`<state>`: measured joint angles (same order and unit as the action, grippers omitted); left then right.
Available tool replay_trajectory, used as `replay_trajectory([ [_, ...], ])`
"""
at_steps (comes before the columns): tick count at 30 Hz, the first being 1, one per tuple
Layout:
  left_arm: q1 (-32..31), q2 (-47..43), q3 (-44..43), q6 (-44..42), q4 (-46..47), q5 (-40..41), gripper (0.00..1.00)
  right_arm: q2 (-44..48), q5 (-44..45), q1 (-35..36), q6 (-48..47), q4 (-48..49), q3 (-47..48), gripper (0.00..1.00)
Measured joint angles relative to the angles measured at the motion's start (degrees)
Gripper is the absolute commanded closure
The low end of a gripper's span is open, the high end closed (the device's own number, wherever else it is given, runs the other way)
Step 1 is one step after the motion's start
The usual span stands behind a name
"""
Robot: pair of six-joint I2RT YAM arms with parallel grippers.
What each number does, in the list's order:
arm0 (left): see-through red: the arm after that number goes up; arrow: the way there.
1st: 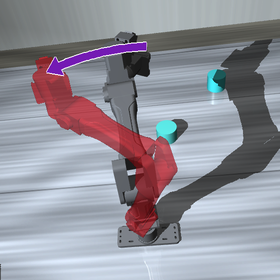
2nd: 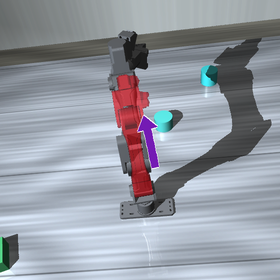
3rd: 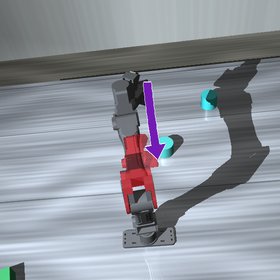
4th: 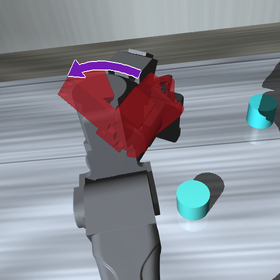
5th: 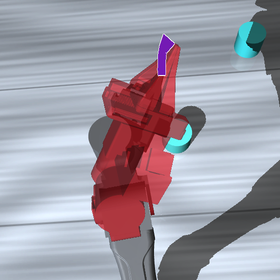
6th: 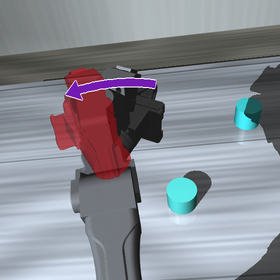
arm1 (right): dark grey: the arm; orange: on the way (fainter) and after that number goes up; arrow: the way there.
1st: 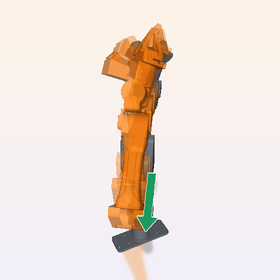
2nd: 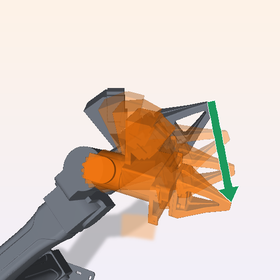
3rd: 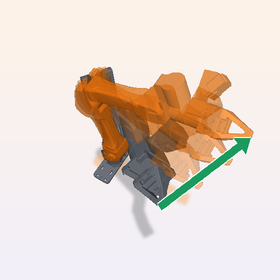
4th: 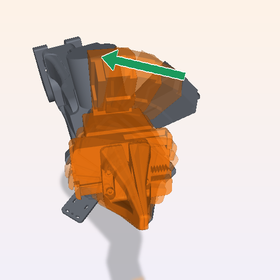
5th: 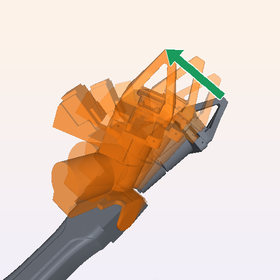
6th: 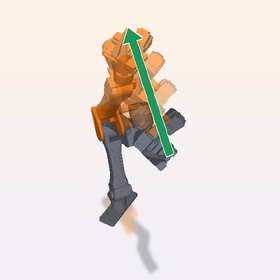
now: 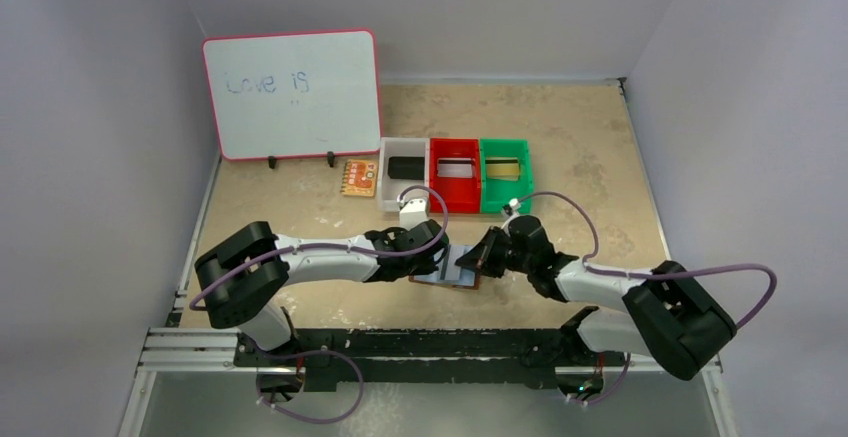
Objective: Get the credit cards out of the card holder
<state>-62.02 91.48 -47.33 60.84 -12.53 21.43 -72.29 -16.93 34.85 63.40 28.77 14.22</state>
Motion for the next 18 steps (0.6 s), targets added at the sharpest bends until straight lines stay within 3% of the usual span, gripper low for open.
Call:
replay_trajectory([
  [10, 0.00, 0.00, 0.00, 0.04, -0.02, 0.02, 0.87, 6.64, 3.87, 0.00, -0.50, -7.50, 0.02, 1.00],
  [18, 0.00, -0.26, 0.00, 0.09, 0.00, -0.15, 0.79, 7.85, 5.99, 0.00, -2.25, -13.22, 2.84, 1.00],
])
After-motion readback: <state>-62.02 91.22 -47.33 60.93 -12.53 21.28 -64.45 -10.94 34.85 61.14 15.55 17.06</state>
